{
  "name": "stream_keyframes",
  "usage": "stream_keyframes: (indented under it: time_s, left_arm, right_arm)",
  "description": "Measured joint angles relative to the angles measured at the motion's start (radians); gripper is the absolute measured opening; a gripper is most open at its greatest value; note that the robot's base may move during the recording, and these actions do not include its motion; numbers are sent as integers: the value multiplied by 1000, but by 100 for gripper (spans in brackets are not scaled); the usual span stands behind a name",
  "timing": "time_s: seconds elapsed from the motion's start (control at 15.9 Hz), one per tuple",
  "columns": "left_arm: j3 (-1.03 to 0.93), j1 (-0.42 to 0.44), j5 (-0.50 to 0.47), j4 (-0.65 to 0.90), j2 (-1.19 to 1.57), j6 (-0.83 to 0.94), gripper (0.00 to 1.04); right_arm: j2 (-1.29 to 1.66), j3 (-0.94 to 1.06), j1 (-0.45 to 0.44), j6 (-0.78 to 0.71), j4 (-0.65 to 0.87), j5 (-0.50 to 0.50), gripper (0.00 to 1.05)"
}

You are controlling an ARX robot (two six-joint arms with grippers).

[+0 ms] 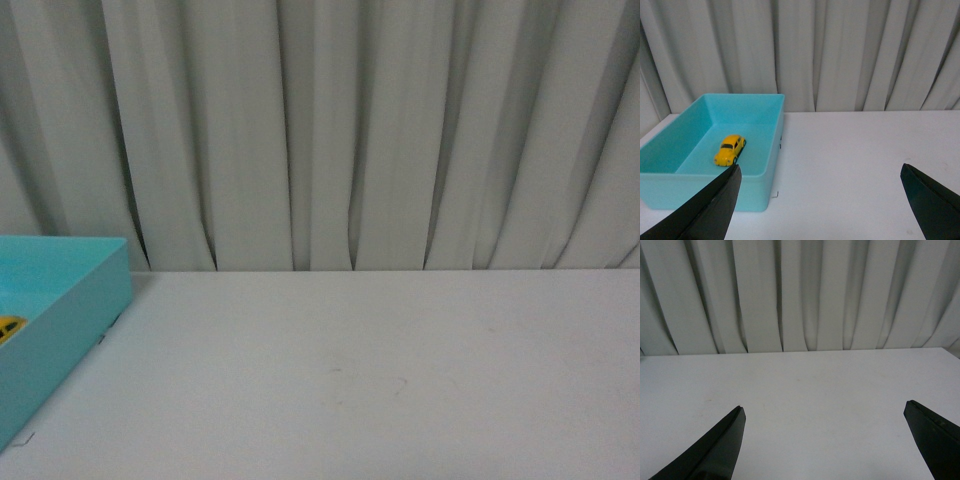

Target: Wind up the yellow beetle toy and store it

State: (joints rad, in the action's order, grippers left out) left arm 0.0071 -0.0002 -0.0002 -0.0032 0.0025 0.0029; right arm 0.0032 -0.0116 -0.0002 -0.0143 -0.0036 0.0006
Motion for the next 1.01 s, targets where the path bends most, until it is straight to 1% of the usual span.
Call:
stream_keyframes:
  time_s: [1.01]
  left_arm:
    - [0, 0, 0, 0, 0, 0, 98]
  right_arm:
    - [0, 0, 0, 0, 0, 0, 98]
